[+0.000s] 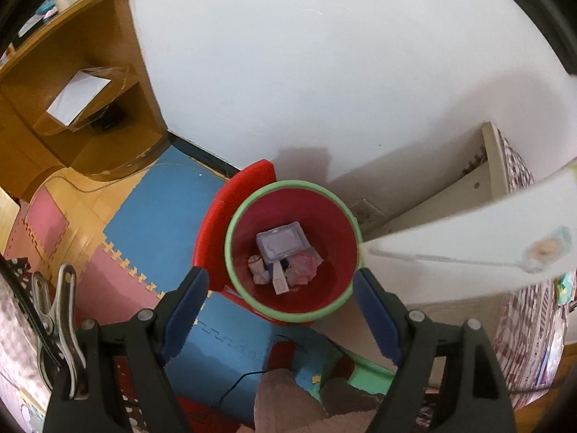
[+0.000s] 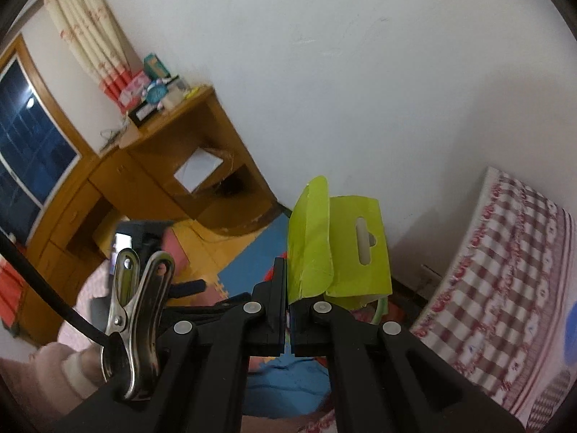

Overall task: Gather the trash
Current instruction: 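Open the right tool above the red bucket to drop the green box, then swing both open tools back from the bucket to the bed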

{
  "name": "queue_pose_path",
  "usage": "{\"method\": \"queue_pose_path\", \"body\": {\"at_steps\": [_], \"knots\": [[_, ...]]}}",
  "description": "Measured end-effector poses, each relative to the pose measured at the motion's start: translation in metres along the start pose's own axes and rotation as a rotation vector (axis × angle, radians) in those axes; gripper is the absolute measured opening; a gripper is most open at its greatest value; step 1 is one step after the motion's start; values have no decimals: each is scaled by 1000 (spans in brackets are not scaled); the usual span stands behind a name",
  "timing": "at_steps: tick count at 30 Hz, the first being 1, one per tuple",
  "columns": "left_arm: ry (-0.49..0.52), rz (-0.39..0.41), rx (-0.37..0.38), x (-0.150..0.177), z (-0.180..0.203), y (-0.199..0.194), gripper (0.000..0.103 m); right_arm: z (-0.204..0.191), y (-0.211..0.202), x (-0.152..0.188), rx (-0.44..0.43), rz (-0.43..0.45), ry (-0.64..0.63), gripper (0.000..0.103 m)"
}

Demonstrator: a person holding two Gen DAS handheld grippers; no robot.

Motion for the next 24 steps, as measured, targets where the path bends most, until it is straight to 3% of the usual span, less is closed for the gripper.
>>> {"method": "queue_pose_path", "body": {"at_steps": [7,10,14,24], "knots": [[-25,14,-8,7,-14,-9,86,-4,34,-4,-9,-60,-2,2],[-29,17,-12,7,-19,-12,86,-6,40,-6,-12,-60,4,11],[-41,24,-11,6,-24,-16,86,-7,37,-10,-28,-43,19,21],[-12,54,5,-3,-16,-30,86,-5,16,-8,-28,6,46,22]]}}
Point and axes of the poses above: each gripper's, at about its wrist camera, not at the fingertips, and y roughly the way its jaws point, z to its right, x to its underside, the point moved 10 cm from there along y, roughly the way its jaws point, and after that the axes turned 11 degrees about -z, right-handed, at the moved point
